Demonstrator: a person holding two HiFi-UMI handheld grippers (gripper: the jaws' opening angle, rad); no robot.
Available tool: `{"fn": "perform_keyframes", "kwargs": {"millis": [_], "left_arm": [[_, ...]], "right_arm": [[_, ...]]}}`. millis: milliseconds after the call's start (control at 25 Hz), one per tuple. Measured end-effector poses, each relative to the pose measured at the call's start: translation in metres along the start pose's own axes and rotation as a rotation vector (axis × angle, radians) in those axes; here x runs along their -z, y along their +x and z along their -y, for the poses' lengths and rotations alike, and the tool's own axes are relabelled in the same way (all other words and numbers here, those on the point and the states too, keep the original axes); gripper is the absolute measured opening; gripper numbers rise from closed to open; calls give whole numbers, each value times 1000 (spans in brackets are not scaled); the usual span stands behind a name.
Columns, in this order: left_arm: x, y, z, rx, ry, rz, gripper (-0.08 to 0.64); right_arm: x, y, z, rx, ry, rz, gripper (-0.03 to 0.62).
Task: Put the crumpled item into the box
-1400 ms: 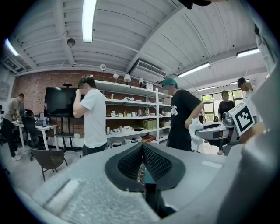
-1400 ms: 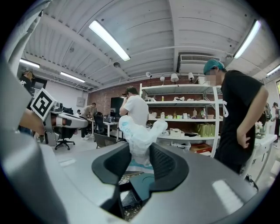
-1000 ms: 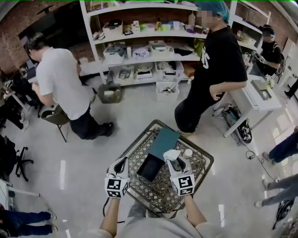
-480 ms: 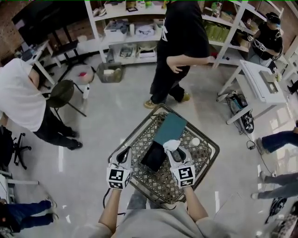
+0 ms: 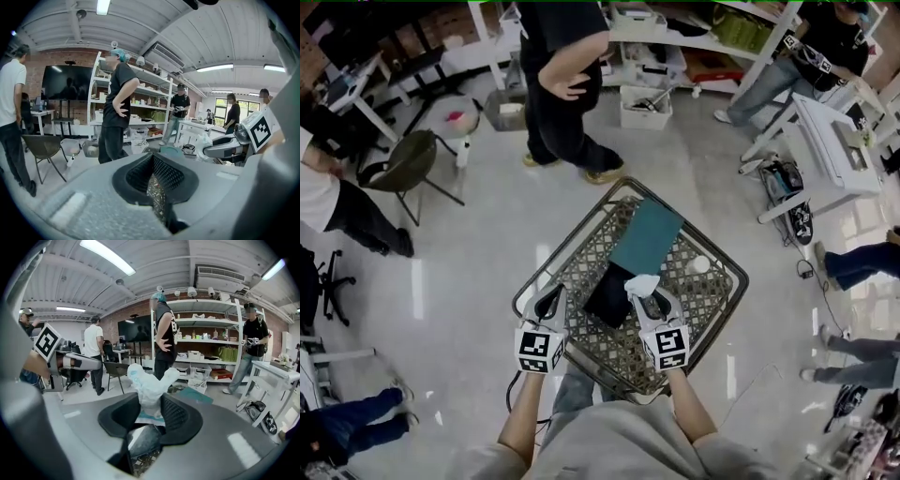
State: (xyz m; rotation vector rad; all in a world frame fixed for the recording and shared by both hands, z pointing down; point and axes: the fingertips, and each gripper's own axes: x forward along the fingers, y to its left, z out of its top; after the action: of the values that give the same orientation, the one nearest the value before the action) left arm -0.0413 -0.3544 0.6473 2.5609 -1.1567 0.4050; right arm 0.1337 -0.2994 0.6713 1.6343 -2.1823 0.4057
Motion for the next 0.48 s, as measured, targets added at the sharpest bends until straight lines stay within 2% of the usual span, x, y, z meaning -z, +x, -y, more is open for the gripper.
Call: {"fn": "perform_keyframes", "kwargs": {"millis": [320, 480], "left_arm": [[34, 12, -1, 3, -39, -46, 5], [46, 13, 0, 6, -56, -65, 5]], "right_arm": [[45, 14, -11, -29, 28, -82, 133], [64, 21, -21, -65, -1, -131, 133]]}}
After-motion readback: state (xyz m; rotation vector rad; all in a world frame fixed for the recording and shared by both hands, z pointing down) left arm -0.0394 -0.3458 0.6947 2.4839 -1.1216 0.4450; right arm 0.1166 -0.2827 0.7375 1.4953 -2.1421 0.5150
